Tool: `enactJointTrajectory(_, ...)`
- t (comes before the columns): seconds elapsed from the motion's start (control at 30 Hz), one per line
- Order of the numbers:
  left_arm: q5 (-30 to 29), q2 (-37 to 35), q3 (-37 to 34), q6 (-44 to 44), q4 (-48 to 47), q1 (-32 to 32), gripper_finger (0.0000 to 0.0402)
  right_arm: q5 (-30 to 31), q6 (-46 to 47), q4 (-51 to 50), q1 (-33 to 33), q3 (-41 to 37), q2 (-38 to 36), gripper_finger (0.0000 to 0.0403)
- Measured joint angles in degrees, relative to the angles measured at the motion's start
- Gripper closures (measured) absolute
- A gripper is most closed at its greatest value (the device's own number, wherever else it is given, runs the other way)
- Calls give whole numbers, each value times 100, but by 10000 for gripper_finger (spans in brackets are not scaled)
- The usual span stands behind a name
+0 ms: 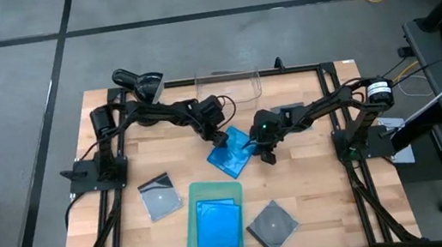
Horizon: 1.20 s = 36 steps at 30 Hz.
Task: Pick & place jewel cases by type
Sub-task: Put the blue cd case into the green bin
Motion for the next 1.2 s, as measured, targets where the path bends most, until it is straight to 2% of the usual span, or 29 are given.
enactJointTrajectory(0.3, -540, -2, 404, 20, 9, -143, 159, -22, -166, -43, -7, 0, -4, 397)
enactJointTrajectory(0.53, -667, -74, 868, 84, 50, -147, 159, -52, -309, -45, -7, 2, -2, 397)
enactJointTrajectory(0.67, -436, -98, 1321, 87, 6, -194, 160, -29, -300, -46, -7, 0, 0, 397)
enactJointTrajectory(0.7, -217, -73, 1445, 76, -7, -206, 160, -4, -341, 42, -7, -22, 0, 397)
enactJointTrajectory(0.8, -135, -69, 1799, 138, -158, -362, 161, 51, -384, 373, -13, -188, 6, 397)
enactJointTrajectory(1.07, -728, -65, 2031, 158, -704, -688, 162, -62, 56, 1363, -25, -836, -7, 397)
enactJointTrajectory(1.2, -1018, -69, 2031, 63, -739, -760, 181, -125, 252, 1661, -27, -968, -2, 397)
